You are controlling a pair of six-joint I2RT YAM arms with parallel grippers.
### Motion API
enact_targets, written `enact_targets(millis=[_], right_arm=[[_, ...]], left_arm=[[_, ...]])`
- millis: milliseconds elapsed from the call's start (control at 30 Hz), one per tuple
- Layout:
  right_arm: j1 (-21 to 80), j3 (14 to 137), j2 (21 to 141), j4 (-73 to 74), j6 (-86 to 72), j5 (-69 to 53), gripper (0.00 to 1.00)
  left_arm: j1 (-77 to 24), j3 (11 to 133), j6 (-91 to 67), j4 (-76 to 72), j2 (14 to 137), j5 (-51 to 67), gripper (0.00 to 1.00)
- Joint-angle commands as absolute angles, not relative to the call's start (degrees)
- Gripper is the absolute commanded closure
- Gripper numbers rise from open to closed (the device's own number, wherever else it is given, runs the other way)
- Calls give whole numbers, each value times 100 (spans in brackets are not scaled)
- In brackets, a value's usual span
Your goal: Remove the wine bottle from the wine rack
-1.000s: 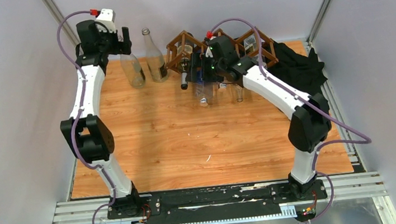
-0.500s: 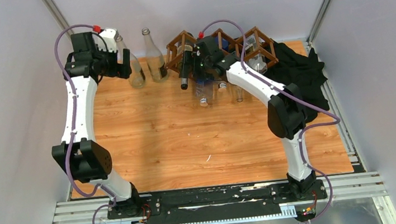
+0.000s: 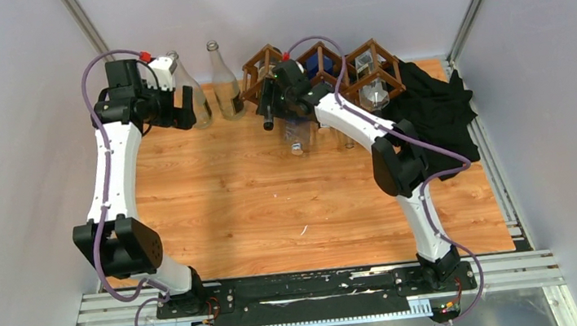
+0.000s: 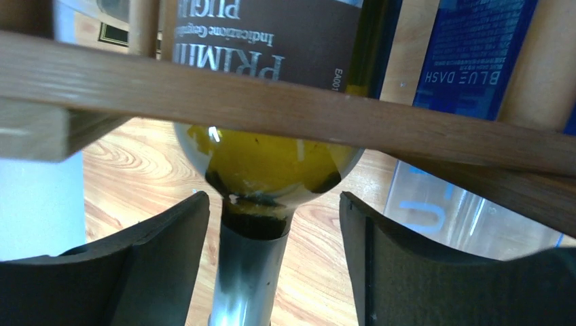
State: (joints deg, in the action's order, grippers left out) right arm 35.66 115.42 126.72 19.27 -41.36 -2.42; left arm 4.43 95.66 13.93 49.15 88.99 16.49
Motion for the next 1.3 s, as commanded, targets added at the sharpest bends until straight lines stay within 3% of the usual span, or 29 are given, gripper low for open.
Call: enact_targets(millis=[0,167,233,333,400,467,867,1267], right_arm=[[3664,11739,12852,1957,-4379,-5,28],[3685,11518,12763,1814,-4474,233,41],[3694,11359,12672,1717,-4514,261,53],[3702,10980,12446,1540,-4568,293,81],[3727,10687,12217,1364,-4609,320,94],[3740,10358,11988,1224,-4621,354,100],[3992,9031,11041,458,-4637,296,100],[4189,7429,9777,281,-4636,-113,100]], left_arm=[[481,9381,1415,5083,8663,1841,0],[481,9293,1405,5106,8586,1956,0],[479,9271,1374,5106,8544,1996,0],[483,9187,1371,5106,8494,2098,0],[481,9115,1362,5106,8481,2134,0],[479,9060,1370,5106,8461,2163,0],[451,8612,1732,5080,8394,3113,0],[-507,8106,2074,4654,8361,2587,0]])
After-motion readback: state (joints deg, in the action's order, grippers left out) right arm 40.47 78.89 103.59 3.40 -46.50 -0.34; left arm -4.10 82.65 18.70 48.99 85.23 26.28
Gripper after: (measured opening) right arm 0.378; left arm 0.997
